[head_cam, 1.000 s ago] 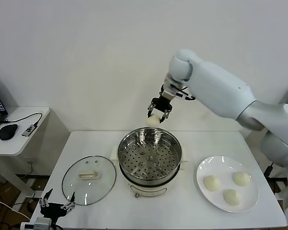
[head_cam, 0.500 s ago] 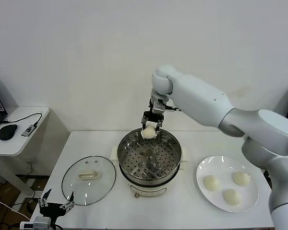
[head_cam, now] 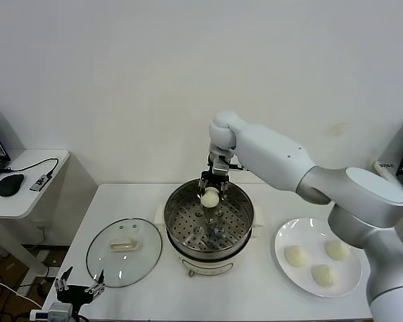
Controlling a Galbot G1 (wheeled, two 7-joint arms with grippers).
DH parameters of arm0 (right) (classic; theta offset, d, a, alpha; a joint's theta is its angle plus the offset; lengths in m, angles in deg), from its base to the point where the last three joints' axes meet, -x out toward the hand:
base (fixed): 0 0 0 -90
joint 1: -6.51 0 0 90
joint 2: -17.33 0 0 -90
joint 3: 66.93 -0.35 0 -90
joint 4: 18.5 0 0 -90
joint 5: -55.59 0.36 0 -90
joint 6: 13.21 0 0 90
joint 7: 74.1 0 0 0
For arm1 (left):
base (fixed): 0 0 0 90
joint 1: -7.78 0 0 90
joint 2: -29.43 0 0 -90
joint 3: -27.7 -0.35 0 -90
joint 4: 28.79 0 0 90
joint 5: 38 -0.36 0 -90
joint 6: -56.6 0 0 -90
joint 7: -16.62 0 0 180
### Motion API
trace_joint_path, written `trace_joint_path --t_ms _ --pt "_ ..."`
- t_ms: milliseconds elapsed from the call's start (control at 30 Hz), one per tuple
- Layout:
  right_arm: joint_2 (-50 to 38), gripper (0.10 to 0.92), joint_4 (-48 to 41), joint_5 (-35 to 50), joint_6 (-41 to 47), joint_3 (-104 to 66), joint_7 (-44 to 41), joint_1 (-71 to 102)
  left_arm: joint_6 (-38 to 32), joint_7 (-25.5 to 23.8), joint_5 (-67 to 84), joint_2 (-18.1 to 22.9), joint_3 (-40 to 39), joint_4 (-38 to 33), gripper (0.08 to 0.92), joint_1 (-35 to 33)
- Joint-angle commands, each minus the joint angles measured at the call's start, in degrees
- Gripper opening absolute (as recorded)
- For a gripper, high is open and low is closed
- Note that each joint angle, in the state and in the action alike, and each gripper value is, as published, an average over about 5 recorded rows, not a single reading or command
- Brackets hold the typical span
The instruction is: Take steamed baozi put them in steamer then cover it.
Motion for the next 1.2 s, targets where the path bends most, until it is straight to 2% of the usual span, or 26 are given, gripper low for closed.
trace_joint_path --t_ms 33,367,667,767,900,1067,1200 --pt "0.48 0.526 -0.73 -1.48 -0.44 -0.30 0.72 1.35 0.18 -0.03 -0.04 -0.01 -0.06 0.06 0.823 0.02" --pt "0.95 0.541 -3.05 -2.71 -0.01 -0.68 3.18 1.20 0.09 0.12 -0.48 -0.09 -0.33 -0.02 0.823 -0.08" --pt "-2.86 0.769 2.98 9.25 12.42 0.79 1.08 -1.37 0.15 -0.06 -0.54 -0.10 -0.61 -0.20 0.823 -0.11" --pt "-6.23 0.813 7.80 13.61 18.14 1.07 0.19 -3.36 0.23 -0.23 -0.56 -0.15 -0.67 -0.59 0.823 -0.22" --pt "-13.17 0.822 15.61 21.22 27.78 3.57 -0.49 -8.41 0.50 -0.53 -0.40 -0.40 -0.84 -1.17 0.823 -0.28" --pt "-24.23 0.823 25.69 27.74 43.84 8.80 0.67 -15.93 1.30 -1.12 0.08 -0.75 -0.92 -2.71 0.823 -0.45" --pt "-32.49 0.823 31.33 31.53 60.40 8.83 2.15 -17.44 1.85 -1.59 0.96 -1.31 -0.92 -4.13 0.823 -0.75"
